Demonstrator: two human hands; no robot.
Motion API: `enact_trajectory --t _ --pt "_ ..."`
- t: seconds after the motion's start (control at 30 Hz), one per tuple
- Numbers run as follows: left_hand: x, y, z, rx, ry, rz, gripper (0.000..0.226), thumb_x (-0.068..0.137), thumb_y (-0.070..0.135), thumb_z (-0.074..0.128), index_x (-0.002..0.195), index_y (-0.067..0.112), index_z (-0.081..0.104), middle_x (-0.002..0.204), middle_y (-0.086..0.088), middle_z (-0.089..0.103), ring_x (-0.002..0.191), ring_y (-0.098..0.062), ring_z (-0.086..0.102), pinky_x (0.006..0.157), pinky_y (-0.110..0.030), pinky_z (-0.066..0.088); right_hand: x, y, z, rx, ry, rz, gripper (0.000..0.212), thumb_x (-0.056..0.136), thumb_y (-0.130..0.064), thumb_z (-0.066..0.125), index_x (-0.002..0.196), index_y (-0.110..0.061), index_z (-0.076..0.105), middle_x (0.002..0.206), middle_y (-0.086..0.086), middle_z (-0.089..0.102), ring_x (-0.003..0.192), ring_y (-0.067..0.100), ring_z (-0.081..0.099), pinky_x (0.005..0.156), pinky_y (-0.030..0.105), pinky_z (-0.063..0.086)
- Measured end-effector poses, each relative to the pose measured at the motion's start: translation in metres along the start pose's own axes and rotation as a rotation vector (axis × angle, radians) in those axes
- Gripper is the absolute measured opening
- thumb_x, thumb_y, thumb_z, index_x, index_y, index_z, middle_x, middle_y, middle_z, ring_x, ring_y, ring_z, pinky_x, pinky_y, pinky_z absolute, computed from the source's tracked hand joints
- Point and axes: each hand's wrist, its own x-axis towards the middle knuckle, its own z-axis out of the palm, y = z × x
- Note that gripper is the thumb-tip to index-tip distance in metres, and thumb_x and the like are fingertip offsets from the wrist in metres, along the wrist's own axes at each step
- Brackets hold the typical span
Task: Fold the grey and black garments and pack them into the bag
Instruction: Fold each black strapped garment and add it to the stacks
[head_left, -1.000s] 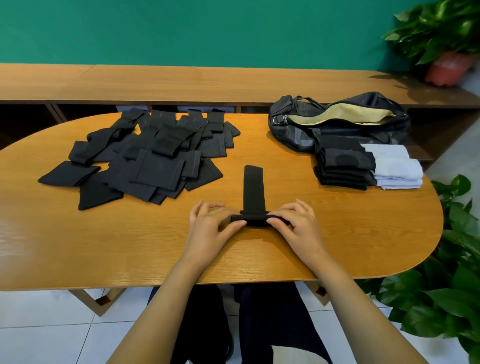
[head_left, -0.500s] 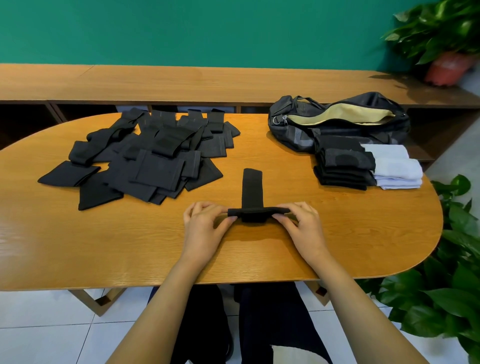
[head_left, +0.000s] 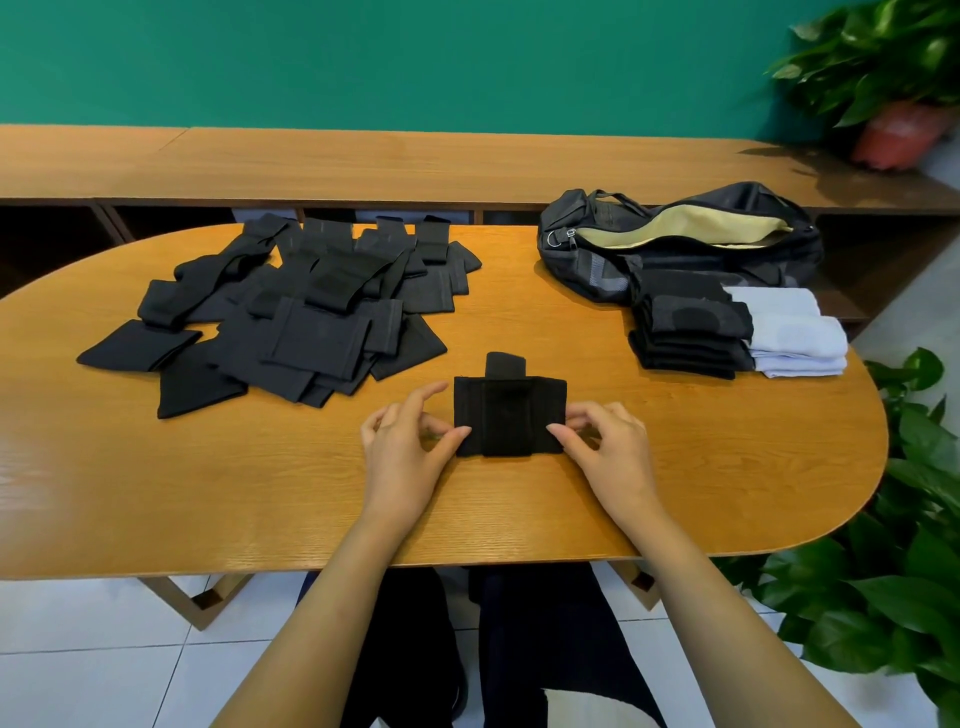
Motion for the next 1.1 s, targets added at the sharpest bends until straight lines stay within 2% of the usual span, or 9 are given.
enact_trajectory --t 0.17,0.37,0.5,0.63,0.7,0.8,0.93,1.03,1.1 --pt "0.000 0.000 0.000 0.051 -0.019 0.010 0.048 0.082 0.036 0.072 0.127 0.032 0.054 0.078 0.017 0.066 0.096 -0.003 0.054 0.105 -0.035 0.023 -0.002 -0.001 -0.001 -0.052 0.050 -0.090 0.013 0.084 -0.037 0.069 0.086 -0.029 0.059 0.080 -0.018 0.053 0.090 0.007 0.047 0.093 0.035 0.036" --pt "0.000 -0.001 0.001 0.096 -0.053 0.028 0.032 0.083 0.038 0.071 0.114 0.036 0.062 0.079 0.017 0.065 0.090 0.001 0.047 0.105 -0.035 0.025 -0.001 -0.001 0.001 -0.125 0.016 -0.073 0.018 0.084 -0.035 0.068 0.084 -0.031 0.051 0.084 -0.016 0.049 0.091 0.006 0.044 0.092 0.032 0.032" --pt "-0.001 -0.001 0.001 0.117 -0.097 0.060 0.025 0.083 0.038 0.071 0.107 0.031 0.070 0.090 0.019 0.064 0.098 -0.006 0.048 0.102 -0.037 0.026 0.001 -0.002 0.001 -0.132 0.019 -0.037 0.024 0.087 -0.033 0.067 0.104 -0.029 0.051 0.102 -0.015 0.052 0.103 0.005 0.043 0.097 0.032 0.032" --pt "-0.001 0.003 -0.002 0.156 -0.111 0.054 0.033 0.087 0.045 0.064 0.117 0.031 0.066 0.108 0.017 0.062 0.108 -0.006 0.042 0.099 -0.030 0.020 0.001 -0.005 0.000 -0.084 -0.044 0.015 0.040 0.099 -0.040 0.047 0.136 -0.026 0.045 0.131 -0.011 0.050 0.129 0.006 0.034 0.111 0.039 0.028" --pt "-0.001 0.005 -0.003 0.150 -0.152 0.024 0.041 0.087 0.048 0.064 0.124 0.032 0.062 0.110 0.017 0.056 0.108 0.001 0.034 0.105 -0.030 0.018 0.002 -0.007 0.001 -0.124 -0.112 0.001 0.045 0.101 -0.042 0.039 0.144 -0.026 0.038 0.142 -0.007 0.045 0.138 0.009 0.028 0.118 0.043 0.020" --pt "-0.001 0.005 -0.003 0.157 -0.198 0.025 0.048 0.085 0.049 0.065 0.129 0.033 0.059 0.114 0.014 0.057 0.112 0.001 0.034 0.111 -0.032 0.014 0.003 -0.004 0.003 -0.199 -0.189 -0.050 0.050 0.102 -0.046 0.031 0.149 -0.028 0.029 0.155 -0.006 0.030 0.146 0.010 0.011 0.121 0.039 0.002" --pt "-0.001 0.009 -0.005 0.173 -0.249 0.031 0.048 0.085 0.047 0.067 0.130 0.034 0.058 0.107 0.019 0.047 0.100 0.014 0.017 0.115 -0.039 0.017 0.004 -0.003 0.004 -0.214 -0.175 -0.073 0.055 0.100 -0.049 0.027 0.151 -0.029 0.024 0.160 -0.008 0.019 0.148 0.007 -0.001 0.120 0.038 -0.007" --pt "-0.002 0.011 -0.006 0.166 -0.277 0.016 0.046 0.084 0.045 0.069 0.128 0.036 0.059 0.107 0.017 0.046 0.096 0.016 0.012 0.116 -0.043 0.018 0.004 -0.004 0.004 -0.196 -0.194 -0.029 0.052 0.103 -0.043 0.032 0.152 -0.028 0.021 0.157 -0.003 0.026 0.147 0.007 0.002 0.120 0.038 -0.008" --pt "-0.002 0.011 -0.006 0.156 -0.295 0.013 0.045 0.083 0.046 0.069 0.127 0.038 0.060 0.110 0.015 0.048 0.097 0.016 0.013 0.117 -0.044 0.016 0.004 -0.003 0.005 -0.193 -0.200 -0.055 0.053 0.103 -0.042 0.031 0.152 -0.028 0.019 0.153 -0.008 0.034 0.147 0.007 0.006 0.120 0.039 -0.009"
